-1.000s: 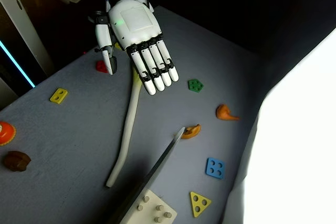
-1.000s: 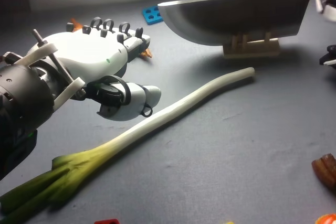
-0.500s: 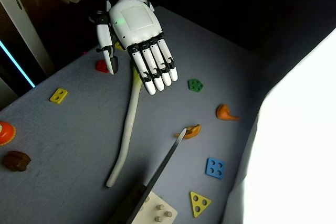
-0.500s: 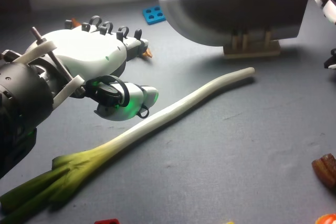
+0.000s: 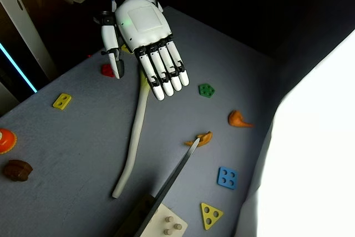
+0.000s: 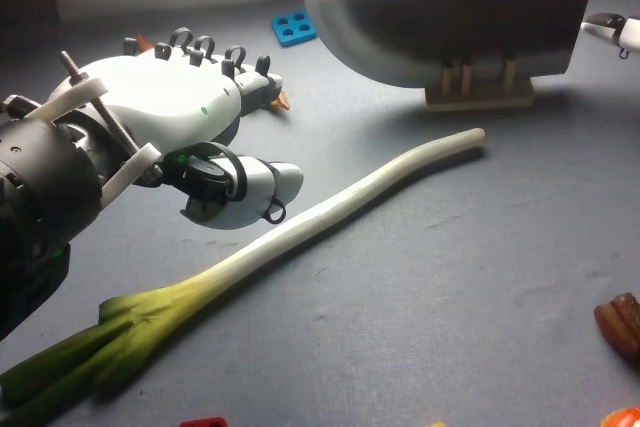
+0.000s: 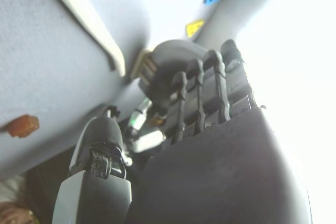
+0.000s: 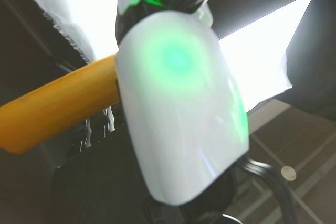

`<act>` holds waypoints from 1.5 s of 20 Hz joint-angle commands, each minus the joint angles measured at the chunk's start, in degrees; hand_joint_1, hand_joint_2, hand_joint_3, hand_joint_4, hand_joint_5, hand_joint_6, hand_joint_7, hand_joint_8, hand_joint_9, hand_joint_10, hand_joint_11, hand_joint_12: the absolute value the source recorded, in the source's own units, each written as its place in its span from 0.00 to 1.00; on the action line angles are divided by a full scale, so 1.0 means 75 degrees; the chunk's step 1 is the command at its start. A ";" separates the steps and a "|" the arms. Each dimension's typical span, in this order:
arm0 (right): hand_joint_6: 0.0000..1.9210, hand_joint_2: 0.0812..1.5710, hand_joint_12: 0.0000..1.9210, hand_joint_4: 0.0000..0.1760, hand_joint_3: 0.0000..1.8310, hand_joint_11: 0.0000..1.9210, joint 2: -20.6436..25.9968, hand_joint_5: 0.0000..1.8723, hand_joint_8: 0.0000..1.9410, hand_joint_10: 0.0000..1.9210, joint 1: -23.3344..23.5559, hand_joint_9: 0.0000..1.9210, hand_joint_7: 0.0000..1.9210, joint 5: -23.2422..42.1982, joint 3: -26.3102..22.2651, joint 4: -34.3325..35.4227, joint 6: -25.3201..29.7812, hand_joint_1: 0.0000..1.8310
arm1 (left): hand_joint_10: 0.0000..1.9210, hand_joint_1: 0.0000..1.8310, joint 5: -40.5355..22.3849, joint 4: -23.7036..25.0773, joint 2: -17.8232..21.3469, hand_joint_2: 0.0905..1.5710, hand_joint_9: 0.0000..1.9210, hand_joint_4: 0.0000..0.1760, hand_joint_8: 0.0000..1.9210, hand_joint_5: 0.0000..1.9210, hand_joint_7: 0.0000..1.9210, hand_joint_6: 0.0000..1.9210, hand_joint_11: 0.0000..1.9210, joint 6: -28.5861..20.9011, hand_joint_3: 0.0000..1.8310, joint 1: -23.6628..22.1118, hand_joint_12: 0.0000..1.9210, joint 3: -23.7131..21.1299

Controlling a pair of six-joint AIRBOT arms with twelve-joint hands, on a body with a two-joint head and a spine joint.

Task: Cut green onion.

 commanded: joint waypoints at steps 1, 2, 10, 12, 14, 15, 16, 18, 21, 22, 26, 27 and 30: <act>0.00 0.52 0.00 0.13 0.00 0.00 0.0164 0.00 0.00 0.00 -0.0045 0.00 0.00 0.0854 0.0058 0.0099 0.0032 0.45 | 0.00 0.07 0.0182 0.0511 0.0035 0.86 0.03 0.00 0.00 0.06 0.05 0.00 0.00 0.0000 0.00 -0.0102 0.05 -0.0008; 0.00 0.53 0.00 0.13 0.00 0.00 0.0207 0.00 0.00 0.00 -0.0056 0.00 0.00 0.0791 0.0054 0.0064 0.0079 0.45 | 0.00 0.08 0.0182 0.0512 0.0035 0.86 0.03 0.00 0.00 0.06 0.05 0.00 0.00 0.0000 0.00 -0.0102 0.05 -0.0011; 0.00 0.55 0.00 0.12 0.00 0.00 0.1375 0.00 0.00 0.00 -0.0174 0.00 0.00 0.0332 -0.1115 -0.0415 0.0425 0.43 | 0.00 0.07 0.0200 0.0513 0.0034 0.86 0.05 0.00 0.00 0.10 0.08 0.01 0.00 0.0000 0.00 -0.0106 0.08 -0.0039; 0.00 0.55 0.00 0.15 0.00 0.00 0.1814 0.00 0.00 0.00 -0.0177 0.00 0.00 0.0330 -0.1603 -0.0639 0.0424 0.43 | 0.00 0.05 0.0207 0.0509 0.0035 0.87 0.04 0.00 0.00 0.09 0.07 0.00 0.00 0.0000 0.00 -0.0124 0.07 -0.0049; 0.00 0.54 0.00 0.24 0.00 0.00 0.2210 0.00 0.00 0.00 -0.0165 0.00 0.00 0.0334 -0.2036 -0.0858 0.0419 0.46 | 0.00 0.01 0.0236 0.0492 0.0033 0.88 0.01 0.00 0.00 0.08 0.05 0.00 0.00 0.0000 0.00 -0.0152 0.00 -0.0068; 0.00 0.54 0.00 0.27 0.00 0.00 0.2451 0.00 0.00 0.00 -0.0102 0.00 0.00 0.0330 -0.2280 -0.0965 0.0407 0.45 | 0.01 0.01 0.0269 0.0477 0.0033 0.88 0.02 0.00 0.00 0.08 0.06 0.00 0.00 0.0000 0.00 -0.0170 0.00 -0.0087; 0.00 0.53 0.00 0.33 0.00 0.00 0.2622 0.00 0.00 0.00 -0.0027 0.00 0.00 0.0304 -0.2462 -0.1079 0.0341 0.46 | 0.01 0.00 0.0303 0.0448 0.0033 0.88 0.03 0.00 0.00 0.06 0.06 0.00 0.00 0.0000 0.00 -0.0186 0.00 -0.0099; 0.00 0.53 0.00 0.32 0.00 0.00 0.2977 0.00 0.00 0.00 0.0212 0.00 0.00 0.0232 -0.2852 -0.1327 0.0266 0.44 | 0.01 0.00 0.0456 0.0386 0.0031 0.87 0.03 0.00 0.00 0.06 0.07 0.00 0.00 0.0000 0.00 -0.0206 0.00 -0.0137; 0.00 0.56 0.00 0.34 0.01 0.00 0.3458 0.00 0.00 0.00 0.0823 0.00 0.00 -0.0246 -0.3526 -0.1594 0.0151 0.40 | 0.00 0.00 0.0730 0.0241 -0.0004 0.87 0.03 0.00 0.00 0.06 0.05 0.00 0.01 0.0001 0.00 -0.0213 0.01 -0.0167; 0.00 0.55 0.00 0.31 0.00 0.00 0.3643 0.00 0.00 0.00 0.1092 0.00 0.00 -0.0435 -0.3838 -0.1706 0.0015 0.41 | 0.00 0.03 0.0853 0.0171 -0.0017 0.86 0.02 0.00 0.00 0.05 0.04 0.00 0.01 0.0001 0.00 -0.0217 0.01 -0.0169; 0.00 0.54 0.00 0.31 0.00 0.00 0.4319 0.00 0.00 0.00 0.1697 0.00 0.00 -0.0911 -0.5182 -0.1849 -0.0346 0.43 | 0.00 0.03 0.0932 -0.0034 -0.0062 0.86 0.01 0.00 0.01 0.05 0.04 0.01 0.01 0.0028 0.00 -0.0336 0.00 -0.0268; 0.00 0.54 0.00 0.20 0.00 0.00 0.4472 0.00 0.00 0.00 0.1711 0.00 0.00 -0.0945 -0.5569 -0.1819 -0.0568 0.42 | 0.00 0.03 0.1103 -0.0133 -0.0111 0.87 0.01 0.00 0.00 0.03 0.03 0.00 0.00 0.0127 0.00 -0.0420 0.00 -0.0377; 0.03 0.61 0.01 0.00 0.01 0.00 0.4725 0.08 0.01 0.02 0.1750 0.04 0.07 -0.0946 -0.6199 -0.1606 -0.0996 0.30 | 0.01 0.02 0.1200 -0.0135 -0.0243 0.87 0.04 0.00 0.01 0.05 0.06 0.01 0.01 0.0127 0.00 -0.0452 0.01 -0.0556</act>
